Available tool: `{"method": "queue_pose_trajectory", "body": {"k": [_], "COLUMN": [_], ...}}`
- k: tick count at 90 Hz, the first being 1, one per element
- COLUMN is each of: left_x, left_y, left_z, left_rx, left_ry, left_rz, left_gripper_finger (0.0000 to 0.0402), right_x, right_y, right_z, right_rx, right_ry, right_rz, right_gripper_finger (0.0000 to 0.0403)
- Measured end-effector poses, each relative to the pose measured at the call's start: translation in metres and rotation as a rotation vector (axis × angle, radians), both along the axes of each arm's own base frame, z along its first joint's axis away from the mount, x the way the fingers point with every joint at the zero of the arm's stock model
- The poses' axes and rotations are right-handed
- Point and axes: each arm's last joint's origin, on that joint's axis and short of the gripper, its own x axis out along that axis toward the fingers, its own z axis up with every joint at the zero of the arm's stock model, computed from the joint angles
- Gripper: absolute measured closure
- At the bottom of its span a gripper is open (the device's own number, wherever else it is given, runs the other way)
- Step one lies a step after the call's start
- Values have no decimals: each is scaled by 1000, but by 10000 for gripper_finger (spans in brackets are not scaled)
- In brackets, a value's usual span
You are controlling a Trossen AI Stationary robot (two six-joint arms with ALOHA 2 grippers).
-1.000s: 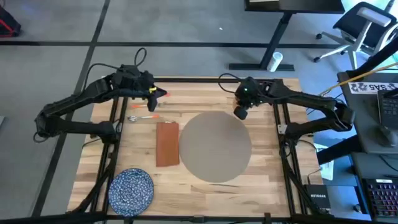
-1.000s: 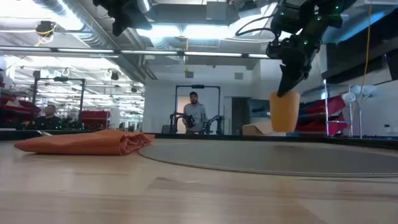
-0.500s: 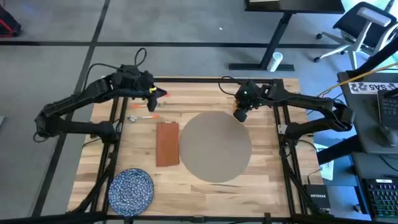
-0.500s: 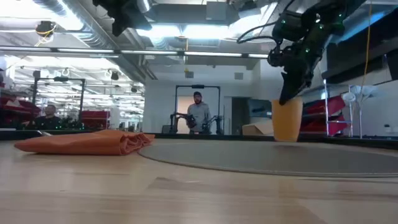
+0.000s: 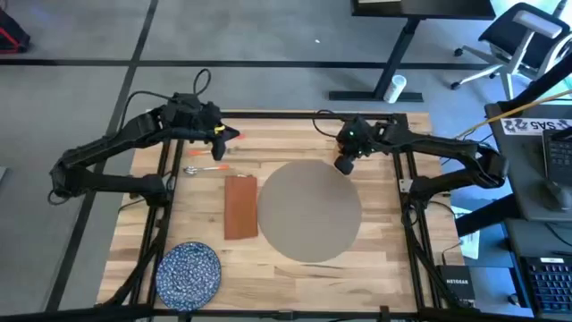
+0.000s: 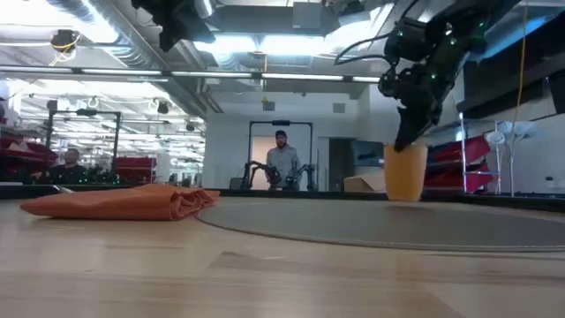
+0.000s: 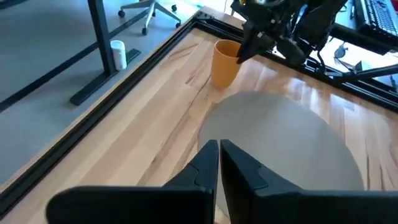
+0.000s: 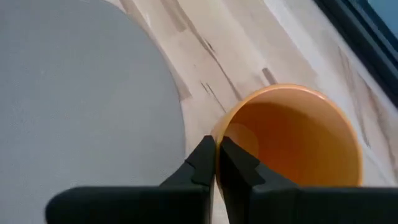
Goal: Set table place
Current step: Move the yellow cup to the top right of the table
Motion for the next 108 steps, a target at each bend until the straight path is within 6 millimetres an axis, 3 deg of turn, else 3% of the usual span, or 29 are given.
{"method": "queue_pose_trajectory", "body": {"k": [35, 77, 108], "left_x": [0, 0, 0], "left_y": [0, 0, 0], "left_z": [0, 0, -1], "left_rx": [-6, -24, -30], "left_ry": [-2, -3, -5], "left_rz": [4, 13, 17], "left_gripper_finger": [402, 402, 402], "right_x": [12, 12, 13], "right_y": [-6, -6, -3], "right_z": [-11, -12, -13], "right_rx": [-18, -3, 99], "right_ry": [6, 0, -38], "right_rz": [13, 21, 50], "right_gripper_finger": [403, 402, 401]}}
